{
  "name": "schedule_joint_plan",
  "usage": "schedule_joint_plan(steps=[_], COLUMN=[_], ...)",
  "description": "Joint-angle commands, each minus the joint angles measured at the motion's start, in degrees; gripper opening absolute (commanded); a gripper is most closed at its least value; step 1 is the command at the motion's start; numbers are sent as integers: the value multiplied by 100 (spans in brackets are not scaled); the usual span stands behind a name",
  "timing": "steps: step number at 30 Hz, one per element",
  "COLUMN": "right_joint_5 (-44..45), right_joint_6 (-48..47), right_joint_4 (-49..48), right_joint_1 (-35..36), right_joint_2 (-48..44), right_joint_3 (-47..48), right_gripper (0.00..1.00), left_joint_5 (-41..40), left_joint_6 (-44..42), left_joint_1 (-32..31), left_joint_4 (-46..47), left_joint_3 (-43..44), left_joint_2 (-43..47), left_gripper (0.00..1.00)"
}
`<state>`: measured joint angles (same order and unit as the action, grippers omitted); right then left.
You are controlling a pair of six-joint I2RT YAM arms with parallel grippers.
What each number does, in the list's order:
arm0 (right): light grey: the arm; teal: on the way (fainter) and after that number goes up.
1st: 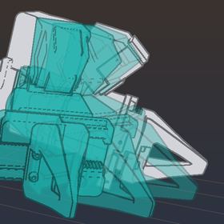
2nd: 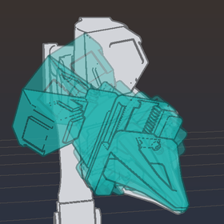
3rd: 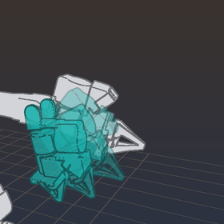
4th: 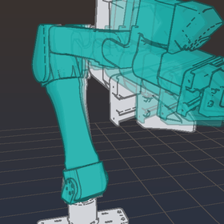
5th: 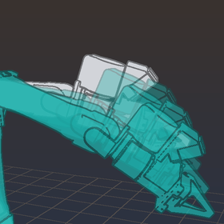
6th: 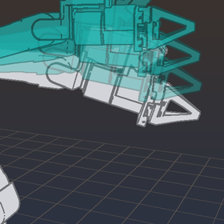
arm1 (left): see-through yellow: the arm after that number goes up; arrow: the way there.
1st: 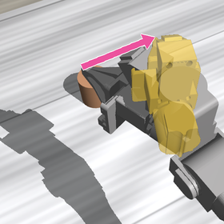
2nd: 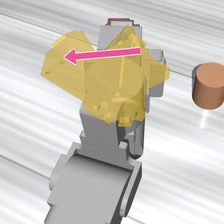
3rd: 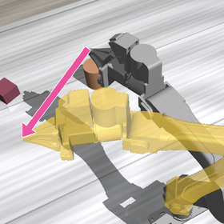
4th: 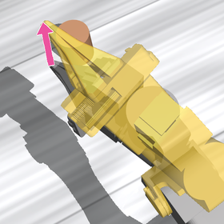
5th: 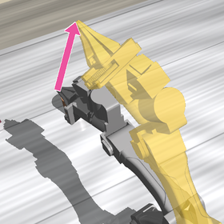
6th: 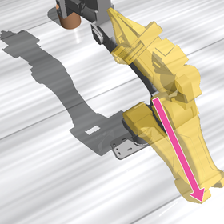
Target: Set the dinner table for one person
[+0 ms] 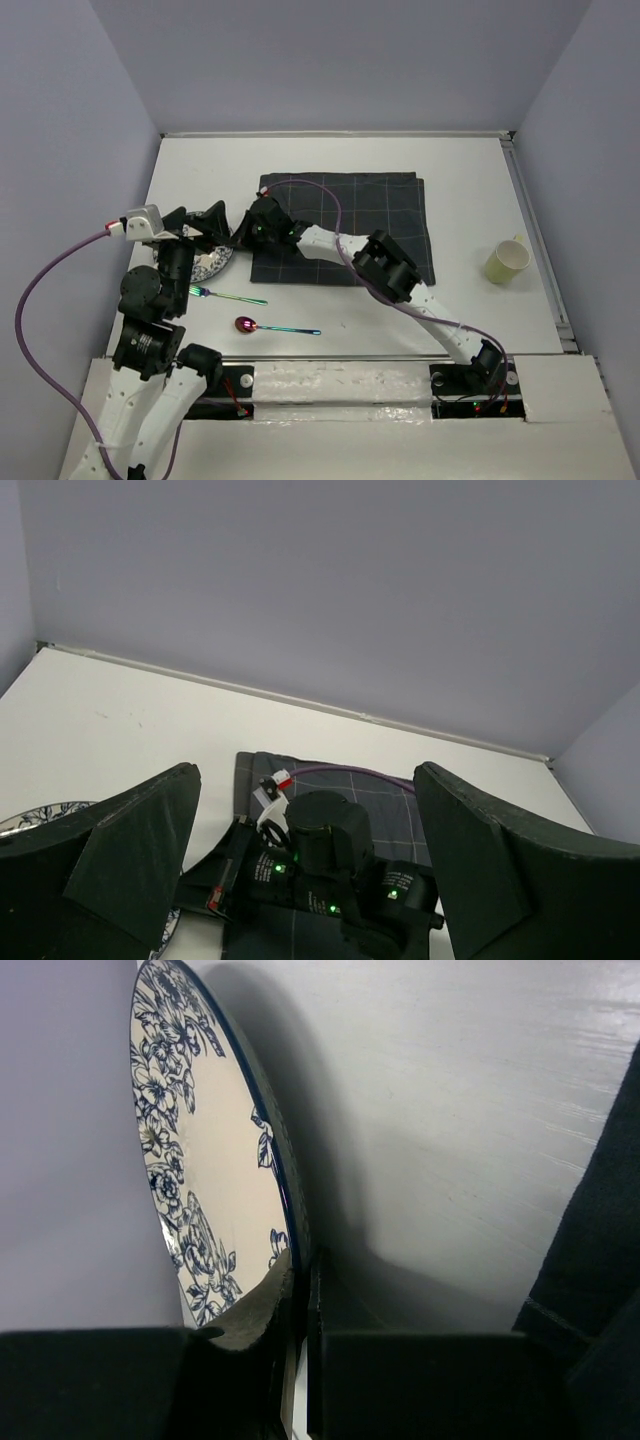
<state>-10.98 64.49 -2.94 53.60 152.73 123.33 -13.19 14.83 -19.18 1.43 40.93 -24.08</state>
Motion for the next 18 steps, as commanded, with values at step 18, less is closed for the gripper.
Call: schedule_joint_plan(steps=[18], right_joint_5=[18], right_joint_6=[-701], right_joint_4=[-2456], right_joint_1=[-1817], right_joint_2=[-6111], right_joint_3=[-6125], right_gripper=[0], left_joint_5=[-421], left_joint_6=[-156], left_joint_1=[37], left_joint_4=[279], left_joint_3=[-6], left_joint_2=[527], left_gripper=[99])
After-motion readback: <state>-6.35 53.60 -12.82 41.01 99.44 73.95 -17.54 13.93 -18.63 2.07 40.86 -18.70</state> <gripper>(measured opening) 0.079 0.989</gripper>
